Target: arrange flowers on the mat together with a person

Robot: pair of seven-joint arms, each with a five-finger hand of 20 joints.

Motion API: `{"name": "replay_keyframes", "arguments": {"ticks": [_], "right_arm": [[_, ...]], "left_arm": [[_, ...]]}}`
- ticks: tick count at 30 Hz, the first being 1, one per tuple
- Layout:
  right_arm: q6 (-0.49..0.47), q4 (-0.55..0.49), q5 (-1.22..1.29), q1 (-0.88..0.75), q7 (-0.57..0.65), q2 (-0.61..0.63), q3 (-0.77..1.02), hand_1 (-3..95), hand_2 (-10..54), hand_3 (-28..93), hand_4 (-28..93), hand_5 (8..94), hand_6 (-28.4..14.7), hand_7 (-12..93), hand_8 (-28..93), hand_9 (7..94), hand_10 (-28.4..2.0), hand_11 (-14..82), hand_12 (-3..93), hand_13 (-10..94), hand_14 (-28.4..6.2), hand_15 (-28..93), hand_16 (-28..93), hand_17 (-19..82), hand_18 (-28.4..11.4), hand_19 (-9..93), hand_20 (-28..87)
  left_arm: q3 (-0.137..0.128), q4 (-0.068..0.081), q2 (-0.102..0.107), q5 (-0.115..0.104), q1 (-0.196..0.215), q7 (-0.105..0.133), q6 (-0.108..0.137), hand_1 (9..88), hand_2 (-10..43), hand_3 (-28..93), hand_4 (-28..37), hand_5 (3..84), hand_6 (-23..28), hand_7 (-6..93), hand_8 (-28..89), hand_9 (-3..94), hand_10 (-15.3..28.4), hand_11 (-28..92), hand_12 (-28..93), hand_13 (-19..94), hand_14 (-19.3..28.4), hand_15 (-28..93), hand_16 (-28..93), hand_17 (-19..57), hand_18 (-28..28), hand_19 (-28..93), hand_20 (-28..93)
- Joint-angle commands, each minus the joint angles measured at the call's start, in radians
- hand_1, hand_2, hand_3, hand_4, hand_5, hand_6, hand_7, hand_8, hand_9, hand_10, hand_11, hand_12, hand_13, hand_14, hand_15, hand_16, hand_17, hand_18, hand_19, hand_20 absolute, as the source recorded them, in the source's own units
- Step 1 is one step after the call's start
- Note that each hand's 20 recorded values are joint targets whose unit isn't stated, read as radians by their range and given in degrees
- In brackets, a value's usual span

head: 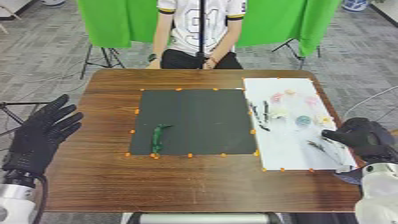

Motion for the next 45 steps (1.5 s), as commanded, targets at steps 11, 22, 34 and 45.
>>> {"name": "replay_keyframes", "arguments": {"ticks": [11, 22, 34, 45], "right_arm": [[-0.275, 0.024, -0.096, 0.029, 0.214, 0.009, -0.044, 28.8, -9.5, 62, -28, 54.6, -3.4, 38, -13, 52.5, -15.7, 55.4, 43.1, 49, -14.8, 77, 30, 21, -21.2, 71, 43], [-0.374, 0.053, -0.123, 0.063, 0.281, 0.006, -0.088, 38.5, -9.5, 54, -28, 57.2, -2.9, 41, -14, 54.9, -15.2, 57.9, 44.6, 51, -15.0, 79, 32, 22, -21.9, 74, 44], [-0.314, 0.11, -0.112, 0.083, 0.243, -0.008, -0.161, 48.2, -9.5, 58, -28, 69.1, -0.6, 45, 8, 69.0, -11.7, 61.3, 45.5, 63, -12.3, 82, 36, 29, -22.4, 80, 44], [-0.226, 0.086, -0.117, 0.077, 0.198, -0.005, -0.15, 49.1, -9.5, 74, -28, 76.1, -0.2, 49, 11, 77.2, -10.9, 64.4, 47.0, 69, -11.1, 86, 39, 34, -22.8, 86, 47]], "left_arm": [[-0.001, 0.001, 0.003, -0.002, 0.015, 0.003, 0.0, 25.6, -1.6, 70, -25.3, 32.7, 4.1, 15.2, -8, 28.3, 12.3, 18, 20, 23, 15.0, 28, 4, -7.6, 22.7, 45, 12], [-0.003, 0.0, 0.001, -0.001, 0.017, 0.003, -0.001, 25.6, -1.6, 70, -25.3, 32.7, 4.0, 15.1, -8, 28.3, 12.4, 18, 20, 23, 15.1, 28, 4, -7.6, 22.7, 45, 12], [-0.002, -0.001, -0.001, 0.0, 0.016, -0.003, 0.001, 25.8, -1.5, 70, -25.3, 32.7, 4.1, 15.2, -8, 28.4, 12.3, 18, 20, 23, 15.0, 28, 4, -7.6, 22.7, 45, 12], [-0.007, -0.002, -0.005, 0.0, 0.022, -0.001, 0.001, 25.9, -1.4, 70, -25.1, 32.7, 4.1, 15.1, -8, 28.3, 12.3, 18, 20, 23, 15.1, 28, 4, -7.6, 22.7, 45, 12]]}}
